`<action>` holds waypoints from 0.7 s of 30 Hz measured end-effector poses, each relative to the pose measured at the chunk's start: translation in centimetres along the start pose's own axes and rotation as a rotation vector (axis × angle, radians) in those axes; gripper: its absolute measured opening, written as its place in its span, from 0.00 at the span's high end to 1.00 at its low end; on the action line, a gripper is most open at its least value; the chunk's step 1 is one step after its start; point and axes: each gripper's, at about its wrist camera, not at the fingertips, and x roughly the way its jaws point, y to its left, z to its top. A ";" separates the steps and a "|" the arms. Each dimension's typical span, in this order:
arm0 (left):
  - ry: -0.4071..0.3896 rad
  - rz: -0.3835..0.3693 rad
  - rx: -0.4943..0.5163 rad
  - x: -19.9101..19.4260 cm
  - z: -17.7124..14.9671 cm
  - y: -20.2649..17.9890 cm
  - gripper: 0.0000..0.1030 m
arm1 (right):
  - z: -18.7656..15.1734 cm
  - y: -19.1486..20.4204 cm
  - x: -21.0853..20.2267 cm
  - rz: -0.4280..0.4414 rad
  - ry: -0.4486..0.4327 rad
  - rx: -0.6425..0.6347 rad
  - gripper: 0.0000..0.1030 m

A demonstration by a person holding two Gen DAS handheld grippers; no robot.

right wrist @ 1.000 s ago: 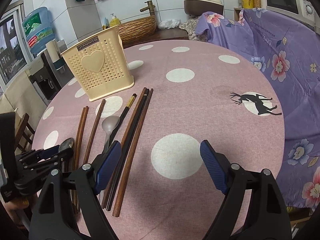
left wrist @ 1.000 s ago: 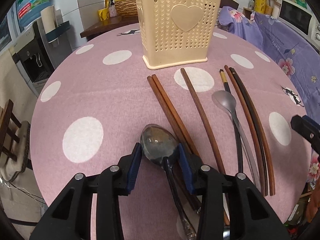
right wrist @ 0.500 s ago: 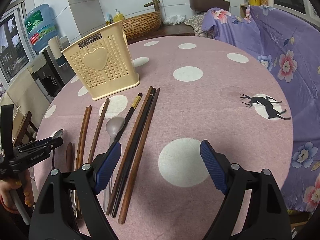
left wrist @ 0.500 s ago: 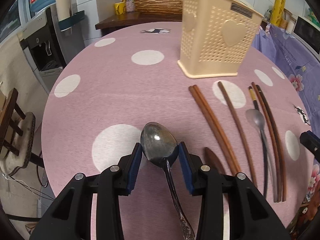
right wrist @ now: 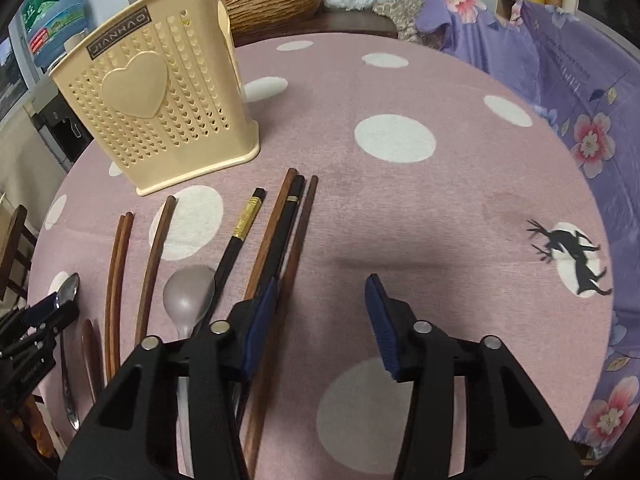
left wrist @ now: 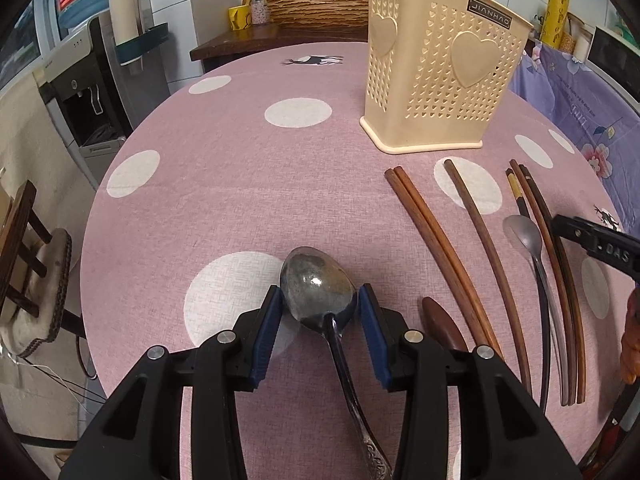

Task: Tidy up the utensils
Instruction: 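Lift the metal spoon with the left tool while the right tool grasps a wooden chopstick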

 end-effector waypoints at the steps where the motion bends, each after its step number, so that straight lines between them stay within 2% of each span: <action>1: 0.001 -0.001 -0.001 0.0 0.0 0.0 0.58 | 0.2 0.0 0.2 0.001 0.002 0.007 0.57; 5: 0.002 0.002 -0.007 0.1 0.0 0.3 0.54 | 1.0 0.3 0.5 -0.013 0.001 0.005 0.58; 9: 0.003 0.027 0.009 0.3 0.1 0.1 0.52 | 1.9 1.2 1.5 -0.067 0.011 -0.033 0.65; 14: 0.037 0.046 -0.003 0.5 0.6 0.1 0.48 | 3.3 1.6 2.6 -0.092 0.023 -0.022 0.68; 18: 0.052 0.074 0.012 0.7 1.0 -0.4 0.48 | 4.1 2.3 3.1 -0.095 0.042 -0.025 0.84; 21: 0.055 0.084 0.014 1.0 1.4 -0.6 0.51 | 4.5 2.3 3.3 -0.098 0.043 -0.026 0.91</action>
